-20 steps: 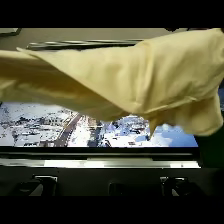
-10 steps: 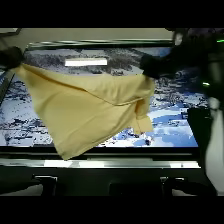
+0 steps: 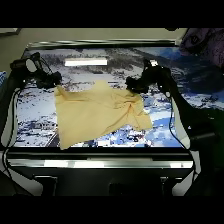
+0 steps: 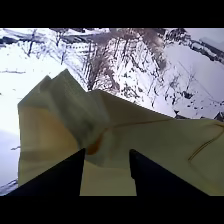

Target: Fold the clothes and pants, and hang the long-sleeved shirts on hangers.

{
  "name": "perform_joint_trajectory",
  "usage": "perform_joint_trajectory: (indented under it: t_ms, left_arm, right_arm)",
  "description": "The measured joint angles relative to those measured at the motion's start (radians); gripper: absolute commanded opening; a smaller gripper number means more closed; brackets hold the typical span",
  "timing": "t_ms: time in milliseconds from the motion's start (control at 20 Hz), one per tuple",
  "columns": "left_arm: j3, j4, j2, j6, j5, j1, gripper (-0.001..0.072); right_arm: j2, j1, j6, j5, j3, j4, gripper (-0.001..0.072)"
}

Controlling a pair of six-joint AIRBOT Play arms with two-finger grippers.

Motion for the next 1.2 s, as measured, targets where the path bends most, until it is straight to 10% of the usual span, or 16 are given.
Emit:
perform_joint_trajectory:
  t_ms: [450, 850, 1000, 1100, 1200]
  left_arm:
    - [-0.219, -0.053, 0.267, 0.098, -0.177, 0.222, 0.0506]
    - [-0.721, -0.195, 0.647, 0.124, -0.141, 0.383, 0.0506]
    - [-0.800, -0.229, 0.712, 0.134, -0.138, 0.407, 0.0506]
    - [-0.834, -0.242, 0.732, 0.140, -0.142, 0.415, 0.0507]
    - [-0.868, -0.250, 0.747, 0.158, -0.149, 0.428, 0.0507]
  right_arm:
    - [0.091, -0.320, -0.352, -0.322, -0.111, 0.154, 0.0487]
    - [0.073, -0.299, -0.529, -0.229, -0.394, 0.312, 0.0473]
    - [0.056, -0.267, -0.552, -0.171, -0.421, 0.340, 0.0309]
    - [0.049, -0.244, -0.562, -0.135, -0.430, 0.355, 0.0055]
    - [0.049, -0.232, -0.566, -0.119, -0.433, 0.364, 0.0028]
